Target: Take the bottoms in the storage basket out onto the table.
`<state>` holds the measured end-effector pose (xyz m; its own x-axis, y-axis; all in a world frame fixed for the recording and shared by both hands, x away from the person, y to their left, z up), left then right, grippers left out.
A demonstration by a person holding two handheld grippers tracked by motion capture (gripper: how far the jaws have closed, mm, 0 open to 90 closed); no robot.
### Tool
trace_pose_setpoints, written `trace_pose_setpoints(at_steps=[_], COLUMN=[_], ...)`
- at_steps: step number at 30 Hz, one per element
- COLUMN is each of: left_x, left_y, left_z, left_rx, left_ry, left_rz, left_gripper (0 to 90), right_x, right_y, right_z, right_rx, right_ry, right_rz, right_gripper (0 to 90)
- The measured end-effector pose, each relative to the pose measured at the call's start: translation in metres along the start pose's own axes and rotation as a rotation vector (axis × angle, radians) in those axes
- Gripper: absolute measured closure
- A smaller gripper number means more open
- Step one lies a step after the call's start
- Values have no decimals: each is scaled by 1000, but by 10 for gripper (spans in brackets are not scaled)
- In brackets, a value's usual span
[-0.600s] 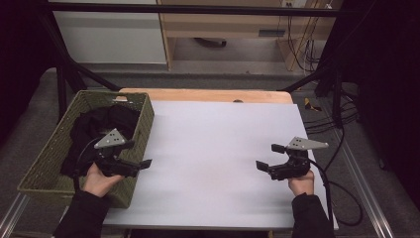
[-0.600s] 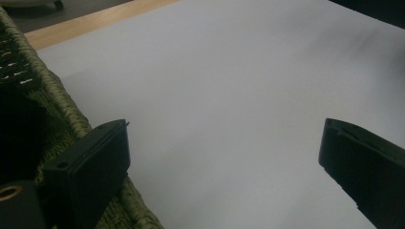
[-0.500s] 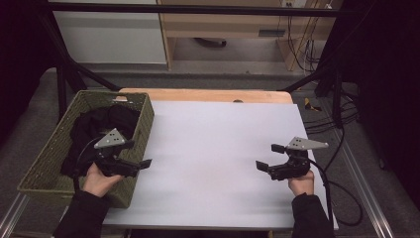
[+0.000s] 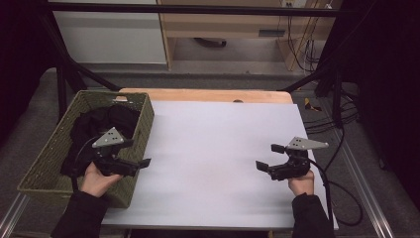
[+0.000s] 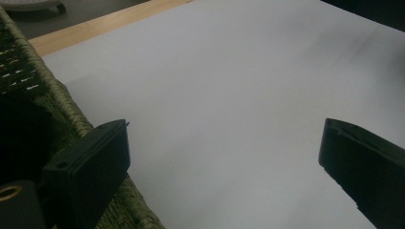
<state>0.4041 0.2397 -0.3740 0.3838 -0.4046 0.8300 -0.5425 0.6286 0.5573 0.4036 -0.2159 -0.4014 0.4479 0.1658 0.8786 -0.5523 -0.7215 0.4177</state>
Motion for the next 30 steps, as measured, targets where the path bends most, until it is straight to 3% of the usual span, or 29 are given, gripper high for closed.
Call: trace_pose_setpoints(at_steps=[21, 30], left_x=[3, 2], left_y=[18, 31], left_z=[-12, -26], left_rx=[36, 78], left_ry=[24, 39], left_rz=[1, -10], left_gripper=[32, 32], right_x=[-1, -1], right_y=[-1, -1], right_z=[0, 0], right_rx=[0, -1], right_ry=[-3, 4], right_rz=[-9, -10], right_gripper=[38, 38])
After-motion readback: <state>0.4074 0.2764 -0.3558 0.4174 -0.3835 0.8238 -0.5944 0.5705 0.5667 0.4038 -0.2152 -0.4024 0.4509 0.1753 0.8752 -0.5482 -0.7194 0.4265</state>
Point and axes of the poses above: each handheld gripper's, and its own axes: y roughly backward along the jaws, x roughly out of its top, z roughly to its right, the point moved 5 cm from there along -y, roughly forward along the jaws, and after that the axes turned 2 degrees about -y, right-handed, at the moved point
